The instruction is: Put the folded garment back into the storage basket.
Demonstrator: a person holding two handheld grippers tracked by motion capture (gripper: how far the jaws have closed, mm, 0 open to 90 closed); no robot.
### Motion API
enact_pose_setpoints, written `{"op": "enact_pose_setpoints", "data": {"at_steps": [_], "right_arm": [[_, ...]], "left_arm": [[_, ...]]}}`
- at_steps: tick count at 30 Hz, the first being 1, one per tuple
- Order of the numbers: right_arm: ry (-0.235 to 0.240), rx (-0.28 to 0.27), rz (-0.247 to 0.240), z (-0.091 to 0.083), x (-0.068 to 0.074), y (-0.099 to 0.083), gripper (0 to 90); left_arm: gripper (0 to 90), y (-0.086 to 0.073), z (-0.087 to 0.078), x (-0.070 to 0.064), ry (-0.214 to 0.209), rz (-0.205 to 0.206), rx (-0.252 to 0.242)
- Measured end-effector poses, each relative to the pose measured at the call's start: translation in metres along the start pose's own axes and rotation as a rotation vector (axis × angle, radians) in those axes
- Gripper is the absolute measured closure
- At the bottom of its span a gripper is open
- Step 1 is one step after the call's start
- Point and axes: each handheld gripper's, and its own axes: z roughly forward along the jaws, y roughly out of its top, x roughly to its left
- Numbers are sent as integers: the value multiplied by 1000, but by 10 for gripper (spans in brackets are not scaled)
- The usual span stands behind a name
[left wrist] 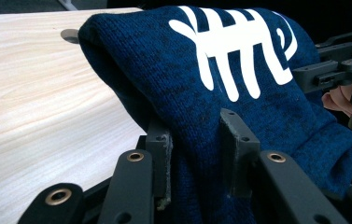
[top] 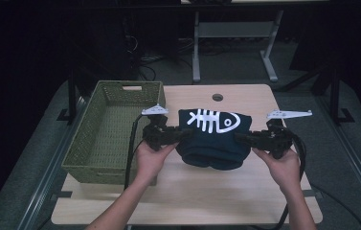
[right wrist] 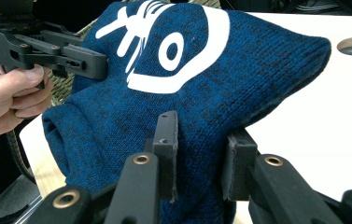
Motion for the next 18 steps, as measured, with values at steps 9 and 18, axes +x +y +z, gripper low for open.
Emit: {"op": "enact_pose_setpoints", "data": {"at_steps": [9, 18], "right_arm": [[19, 7, -10, 4, 6, 7, 710], [31, 4, -14, 9, 11, 13, 709]], "left_arm": [[677, 1, -11, 3, 7, -3, -4], [677, 3, -20, 6, 9, -5, -8]]}}
